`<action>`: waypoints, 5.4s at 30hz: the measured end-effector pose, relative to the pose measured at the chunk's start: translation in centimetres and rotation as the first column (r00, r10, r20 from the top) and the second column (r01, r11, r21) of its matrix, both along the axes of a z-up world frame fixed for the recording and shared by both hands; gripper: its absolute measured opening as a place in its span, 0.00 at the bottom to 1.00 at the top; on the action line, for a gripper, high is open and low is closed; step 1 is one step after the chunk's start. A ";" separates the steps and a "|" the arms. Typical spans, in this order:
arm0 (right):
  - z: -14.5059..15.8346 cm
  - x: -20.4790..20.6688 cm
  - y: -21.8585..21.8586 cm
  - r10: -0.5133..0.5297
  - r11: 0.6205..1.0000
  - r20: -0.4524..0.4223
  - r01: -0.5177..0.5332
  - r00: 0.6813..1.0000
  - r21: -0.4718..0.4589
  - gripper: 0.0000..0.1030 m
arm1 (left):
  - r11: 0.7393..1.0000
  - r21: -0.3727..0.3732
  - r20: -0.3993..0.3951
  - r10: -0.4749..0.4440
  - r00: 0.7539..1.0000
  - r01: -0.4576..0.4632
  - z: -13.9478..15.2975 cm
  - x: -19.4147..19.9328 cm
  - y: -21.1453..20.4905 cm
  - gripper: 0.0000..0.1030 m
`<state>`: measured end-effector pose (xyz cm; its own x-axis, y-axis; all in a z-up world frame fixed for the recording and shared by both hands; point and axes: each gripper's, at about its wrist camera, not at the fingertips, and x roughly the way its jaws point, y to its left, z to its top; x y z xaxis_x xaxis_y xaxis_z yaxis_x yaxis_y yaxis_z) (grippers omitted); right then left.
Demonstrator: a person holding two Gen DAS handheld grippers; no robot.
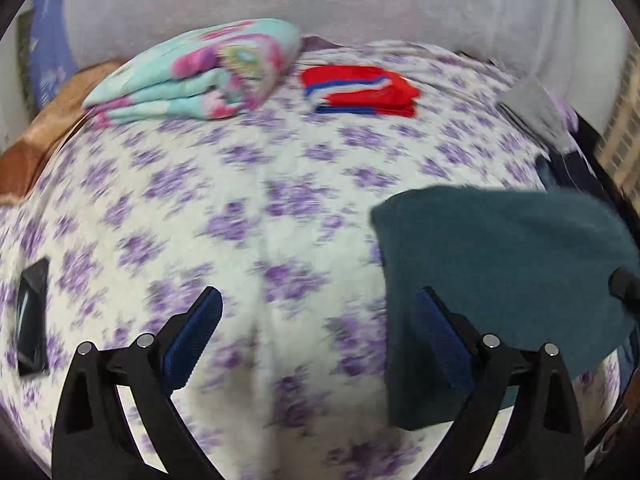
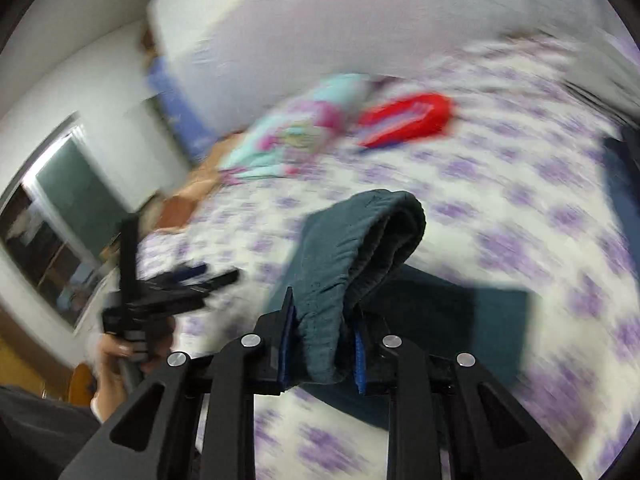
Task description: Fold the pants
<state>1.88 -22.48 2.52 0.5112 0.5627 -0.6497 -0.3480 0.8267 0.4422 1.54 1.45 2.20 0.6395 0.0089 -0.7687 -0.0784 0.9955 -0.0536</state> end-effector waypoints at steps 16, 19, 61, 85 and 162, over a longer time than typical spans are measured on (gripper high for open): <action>-3.7 3.5 -1.0 -0.068 0.975 -0.022 0.062 0.997 -0.211 0.56 | 0.982 0.171 -0.123 -0.063 0.990 0.084 -3.3 3.5 -6.2 0.91; -4.7 4.1 -0.6 -0.070 0.964 -0.024 0.061 0.997 -0.259 0.23 | 0.988 0.133 -0.161 -0.051 0.986 0.073 -3.9 4.2 -6.0 0.91; 3.2 17.6 7.1 -0.025 0.993 0.101 0.036 0.995 -0.114 0.24 | 0.998 -0.062 0.018 -0.023 1.000 0.024 4.8 13.6 1.5 0.10; -6.1 9.1 3.4 -0.086 0.992 -0.333 0.112 0.939 0.060 0.60 | 0.984 -0.151 -0.156 -0.116 0.981 0.092 -4.1 15.7 6.5 0.69; -3.0 8.4 6.0 -0.240 0.929 0.284 0.304 0.928 -0.210 0.95 | 0.986 0.144 0.067 0.077 0.995 -0.086 -2.3 8.3 -2.6 0.95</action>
